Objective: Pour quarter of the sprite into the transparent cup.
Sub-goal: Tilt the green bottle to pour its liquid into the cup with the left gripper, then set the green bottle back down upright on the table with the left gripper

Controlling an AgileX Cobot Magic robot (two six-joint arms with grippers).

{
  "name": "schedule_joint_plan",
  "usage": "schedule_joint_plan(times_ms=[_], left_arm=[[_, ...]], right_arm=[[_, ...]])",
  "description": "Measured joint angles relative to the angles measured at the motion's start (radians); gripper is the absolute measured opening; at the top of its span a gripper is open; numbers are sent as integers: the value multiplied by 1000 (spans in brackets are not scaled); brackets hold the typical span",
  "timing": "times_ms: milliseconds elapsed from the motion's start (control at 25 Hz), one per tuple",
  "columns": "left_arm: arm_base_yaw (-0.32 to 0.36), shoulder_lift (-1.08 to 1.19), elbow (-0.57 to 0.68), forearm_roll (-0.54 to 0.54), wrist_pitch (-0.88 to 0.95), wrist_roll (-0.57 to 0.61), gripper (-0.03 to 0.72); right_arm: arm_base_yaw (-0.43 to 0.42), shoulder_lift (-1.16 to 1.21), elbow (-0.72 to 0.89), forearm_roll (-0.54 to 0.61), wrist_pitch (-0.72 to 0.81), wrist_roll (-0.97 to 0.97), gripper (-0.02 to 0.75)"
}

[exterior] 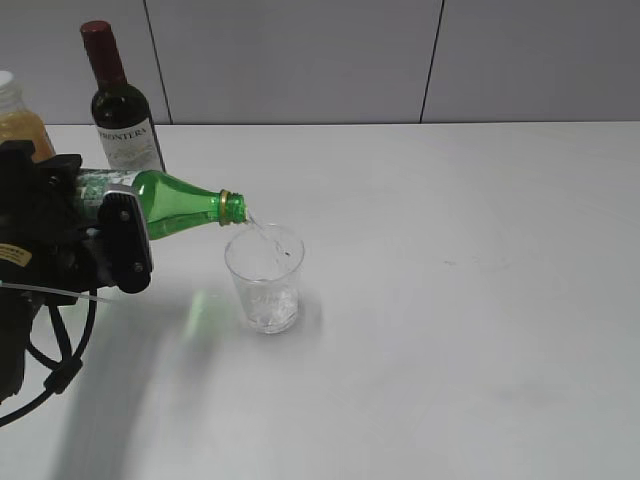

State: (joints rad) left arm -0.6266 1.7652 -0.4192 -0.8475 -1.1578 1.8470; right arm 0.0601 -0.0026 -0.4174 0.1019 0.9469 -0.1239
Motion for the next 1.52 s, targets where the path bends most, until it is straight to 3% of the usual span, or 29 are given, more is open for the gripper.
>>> schedule_joint_plan(times_ms=[400,720,1160,1520], left_arm=[[0,1,0,4,-1,-9,439],[0,26,0,73,-7,-268,439],[0,28,0,89,-7,-951,439],[0,28,0,93,-7,-1339,439]], right_arm=[[0,0,0,0,0,0,594],[0,0,0,0,0,0,594],[0,0,0,0,0,-1,594],[0,0,0,0,0,-1,594]])
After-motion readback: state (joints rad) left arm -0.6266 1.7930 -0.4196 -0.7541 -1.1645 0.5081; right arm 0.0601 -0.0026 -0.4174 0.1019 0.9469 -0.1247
